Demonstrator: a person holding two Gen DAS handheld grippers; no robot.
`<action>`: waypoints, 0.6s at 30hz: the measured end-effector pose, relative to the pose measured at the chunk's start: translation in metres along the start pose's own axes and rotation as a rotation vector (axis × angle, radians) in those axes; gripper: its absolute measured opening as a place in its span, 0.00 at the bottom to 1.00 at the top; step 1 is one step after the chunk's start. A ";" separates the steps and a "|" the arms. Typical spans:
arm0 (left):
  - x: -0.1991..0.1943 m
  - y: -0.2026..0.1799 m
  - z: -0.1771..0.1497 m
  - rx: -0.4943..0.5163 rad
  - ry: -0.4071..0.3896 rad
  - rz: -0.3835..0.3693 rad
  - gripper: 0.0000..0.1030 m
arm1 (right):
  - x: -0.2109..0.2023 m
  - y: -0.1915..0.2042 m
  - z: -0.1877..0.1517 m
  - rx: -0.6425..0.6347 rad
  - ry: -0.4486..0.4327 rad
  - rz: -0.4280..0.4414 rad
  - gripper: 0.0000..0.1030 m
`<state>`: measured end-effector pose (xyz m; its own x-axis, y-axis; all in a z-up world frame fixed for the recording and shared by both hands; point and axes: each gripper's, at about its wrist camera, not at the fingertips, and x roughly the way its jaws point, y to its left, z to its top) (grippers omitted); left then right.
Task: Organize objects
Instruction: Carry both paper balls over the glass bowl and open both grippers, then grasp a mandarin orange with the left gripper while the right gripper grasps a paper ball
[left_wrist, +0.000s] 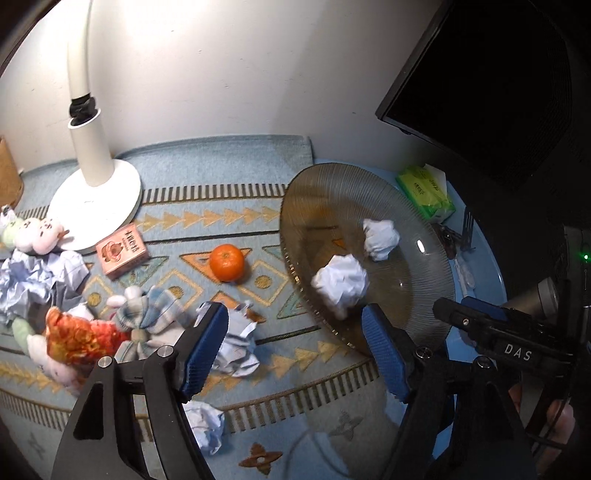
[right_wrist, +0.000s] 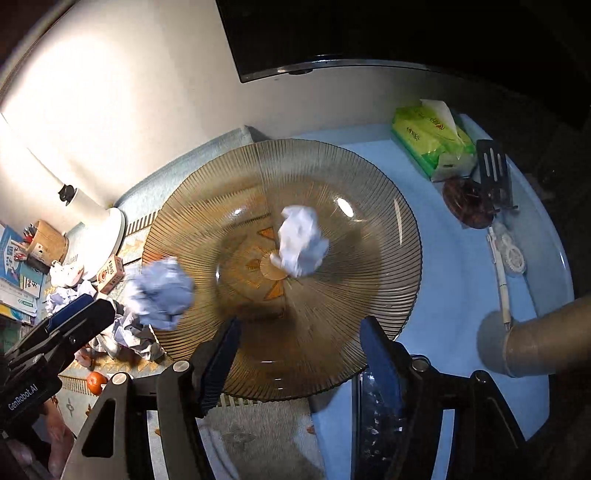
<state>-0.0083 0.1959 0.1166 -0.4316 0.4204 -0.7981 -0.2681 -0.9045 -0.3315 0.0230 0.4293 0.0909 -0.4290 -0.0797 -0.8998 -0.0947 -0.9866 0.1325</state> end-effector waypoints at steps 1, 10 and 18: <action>-0.005 0.008 -0.004 -0.018 -0.001 0.011 0.71 | -0.001 0.003 -0.001 -0.007 -0.001 0.009 0.64; -0.058 0.099 -0.058 -0.234 -0.016 0.139 0.71 | -0.008 0.076 -0.019 -0.197 -0.010 0.105 0.64; -0.062 0.159 -0.101 -0.296 0.075 0.201 0.71 | 0.009 0.153 -0.053 -0.395 0.094 0.265 0.64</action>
<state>0.0629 0.0191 0.0628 -0.3828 0.2360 -0.8932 0.0815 -0.9544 -0.2871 0.0522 0.2702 0.0808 -0.3073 -0.3300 -0.8926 0.3628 -0.9077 0.2106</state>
